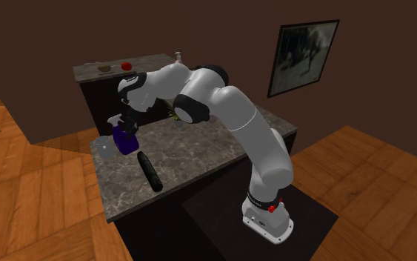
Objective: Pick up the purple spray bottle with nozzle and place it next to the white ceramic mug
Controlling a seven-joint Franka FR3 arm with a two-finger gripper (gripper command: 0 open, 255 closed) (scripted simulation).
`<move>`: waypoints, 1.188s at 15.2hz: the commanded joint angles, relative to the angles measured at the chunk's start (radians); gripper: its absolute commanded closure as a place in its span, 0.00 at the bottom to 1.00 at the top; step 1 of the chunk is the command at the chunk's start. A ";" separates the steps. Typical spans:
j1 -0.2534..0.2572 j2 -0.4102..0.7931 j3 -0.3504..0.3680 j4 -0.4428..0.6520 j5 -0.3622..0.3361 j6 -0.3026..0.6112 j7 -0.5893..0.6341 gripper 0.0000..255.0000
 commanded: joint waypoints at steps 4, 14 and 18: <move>0.000 0.000 0.000 0.000 0.000 0.000 0.000 0.00; 0.000 -0.079 -0.044 -0.023 -0.056 -0.057 0.015 0.00; 0.000 -0.079 -0.044 -0.023 -0.056 -0.057 0.015 0.00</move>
